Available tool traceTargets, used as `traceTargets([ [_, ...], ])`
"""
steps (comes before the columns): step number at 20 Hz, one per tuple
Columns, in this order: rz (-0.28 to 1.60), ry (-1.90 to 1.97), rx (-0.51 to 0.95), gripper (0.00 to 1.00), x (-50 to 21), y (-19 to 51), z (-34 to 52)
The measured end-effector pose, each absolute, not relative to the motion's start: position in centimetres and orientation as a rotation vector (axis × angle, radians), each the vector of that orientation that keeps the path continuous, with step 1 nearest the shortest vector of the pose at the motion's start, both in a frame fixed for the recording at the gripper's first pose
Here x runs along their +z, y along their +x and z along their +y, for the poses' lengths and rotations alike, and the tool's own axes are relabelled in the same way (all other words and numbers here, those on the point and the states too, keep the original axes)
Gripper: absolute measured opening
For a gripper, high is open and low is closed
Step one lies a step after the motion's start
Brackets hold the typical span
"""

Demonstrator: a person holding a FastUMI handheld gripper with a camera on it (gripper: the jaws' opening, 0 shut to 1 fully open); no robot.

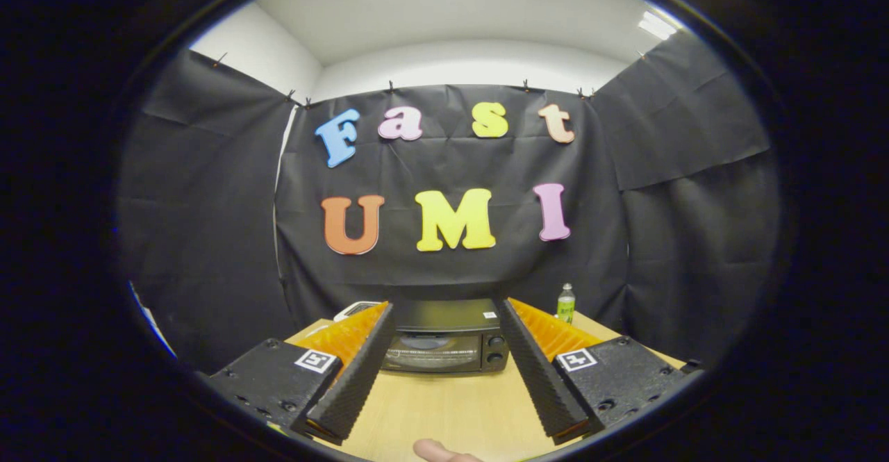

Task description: Open the toaster oven, put the food inside, and close the toaster oven door.

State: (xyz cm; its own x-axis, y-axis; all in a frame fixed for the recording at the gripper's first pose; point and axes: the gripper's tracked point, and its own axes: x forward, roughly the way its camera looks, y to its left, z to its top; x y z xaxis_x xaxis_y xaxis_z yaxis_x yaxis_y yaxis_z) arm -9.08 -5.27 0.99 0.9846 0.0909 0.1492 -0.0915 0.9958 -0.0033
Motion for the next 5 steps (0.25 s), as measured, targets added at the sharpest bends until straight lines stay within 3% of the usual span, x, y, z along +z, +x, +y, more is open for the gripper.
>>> traceTargets([
  [5, -0.131, -0.009, 0.070, 1.00, 0.4, -8.8, -6.8],
])
